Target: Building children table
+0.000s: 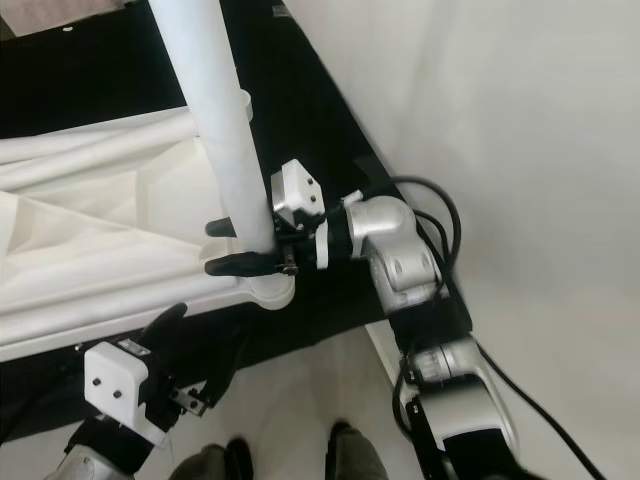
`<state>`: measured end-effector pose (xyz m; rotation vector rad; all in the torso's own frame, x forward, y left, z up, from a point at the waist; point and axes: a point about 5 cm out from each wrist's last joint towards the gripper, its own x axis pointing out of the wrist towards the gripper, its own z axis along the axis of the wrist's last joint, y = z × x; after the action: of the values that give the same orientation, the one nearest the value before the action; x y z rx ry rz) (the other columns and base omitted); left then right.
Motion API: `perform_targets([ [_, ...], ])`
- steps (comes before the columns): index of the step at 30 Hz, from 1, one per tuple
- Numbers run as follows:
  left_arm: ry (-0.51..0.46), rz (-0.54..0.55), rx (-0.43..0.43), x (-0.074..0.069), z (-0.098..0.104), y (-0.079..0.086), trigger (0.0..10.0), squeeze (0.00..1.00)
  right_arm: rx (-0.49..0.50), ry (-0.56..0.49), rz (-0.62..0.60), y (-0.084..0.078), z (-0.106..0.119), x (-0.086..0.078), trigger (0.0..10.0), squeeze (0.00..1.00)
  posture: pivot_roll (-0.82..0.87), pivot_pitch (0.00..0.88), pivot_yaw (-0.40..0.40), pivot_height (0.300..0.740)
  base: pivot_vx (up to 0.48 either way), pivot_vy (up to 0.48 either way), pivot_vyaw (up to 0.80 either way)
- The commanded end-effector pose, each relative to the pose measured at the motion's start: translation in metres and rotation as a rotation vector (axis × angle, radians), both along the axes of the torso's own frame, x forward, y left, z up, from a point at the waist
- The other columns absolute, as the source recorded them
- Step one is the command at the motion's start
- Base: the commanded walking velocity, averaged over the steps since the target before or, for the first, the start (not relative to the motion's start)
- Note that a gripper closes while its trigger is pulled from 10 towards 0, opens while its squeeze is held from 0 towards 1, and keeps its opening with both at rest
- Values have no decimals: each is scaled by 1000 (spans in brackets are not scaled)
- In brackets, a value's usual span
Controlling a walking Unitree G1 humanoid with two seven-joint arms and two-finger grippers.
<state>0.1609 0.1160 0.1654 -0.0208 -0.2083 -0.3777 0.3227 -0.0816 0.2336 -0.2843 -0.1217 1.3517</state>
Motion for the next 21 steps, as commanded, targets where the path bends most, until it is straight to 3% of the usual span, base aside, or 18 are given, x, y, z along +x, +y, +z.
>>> perform_targets([
  [1, 26, 4, 6, -2, -4, 3, 10000, 0, -134, 121, -400, -15, -48, 6, 0, 0, 5, 307, 19, 740, 0, 0, 0],
  [2, 26, 6, 8, -1, -4, 4, 10000, 0, -167, 135, -672, -24, -60, 1, 0, 0, 2, 305, 23, 740, 0, 0, 0],
  [3, 26, 6, 8, -1, -4, 4, 10000, 0, -167, 135, -672, -24, -60, 1, 0, 0, 2, 305, 23, 740, 0, 0, 0],
  [4, 25, 7, 9, -1, -4, 4, 10000, 0, -191, 141, -865, -33, -67, -4, 0, 0, 2, 305, 23, 740, 0, 0, 0],
  [6, 24, 9, 13, 0, -4, 5, 10000, 0, -180, 139, -909, -29, -70, -13, 0, 0, 3, 298, 25, 740, 0, 0, 0],
  [10, 19, 20, 18, 0, -5, 6, 10000, 0, -154, 131, -916, -21, -70, -17, 0, 0, -2, 274, 36, 740, 0, 0, 0],
  [11, 19, 39, 30, -2, -6, 7, 10000, 0, -116, 123, -869, -7, -67, -15, 0, 0, 5, 262, 36, 740, 0, 0, 0],
  [12, 19, 39, 30, -2, -6, 7, 10000, 0, -116, 123, -869, -7, -67, -15, 0, 0, 5, 262, 36, 740, 0, 0, 0],
  [13, 24, 65, 45, -4, -6, 10, 10000, 0, -106, 129, -812, 6, -65, -10, 0, 0, 5, 249, 36, 740, 0, 0, 0],
  [14, 31, 100, 57, -7, -7, 12, 10000, 0, -93, 128, -804, 10, -61, -3, 6902, 0, 6, 242, 40, 740, 0, 0, 0],
  [15, 31, 100, 57, -7, -7, 12, 10000, 0, -93, 128, -804, 10, -61, -3, 6902, 0, 6, 242, 40, 740, 0, 0, 0],
  [16, 41, 135, 69, -11, -7, 15, 10000, 0, -82, 121, -781, 11, -57, 5, 10000, 0, 4, 236, 43, 740, 0, 0, 0],
  [19, 65, 159, 57, -22, -7, 13, 10000, 0, -5, 111, -701, 7, -43, 16, 10000, 0, 6, 232, 43, 740, 0, 0, 0],
  [20, 78, 160, 55, -28, -8, 11, 10000, 0, 36, 105, -648, 3, -36, 20, 10000, 380, 10, 229, 42, 740, 0, 0, 0],
  [21, 78, 160, 55, -28, -8, 11, 10000, 0, 36, 105, -648, 3, -36, 20, 10000, 380, 10, 229, 42, 740, 0, 0, 0],
])
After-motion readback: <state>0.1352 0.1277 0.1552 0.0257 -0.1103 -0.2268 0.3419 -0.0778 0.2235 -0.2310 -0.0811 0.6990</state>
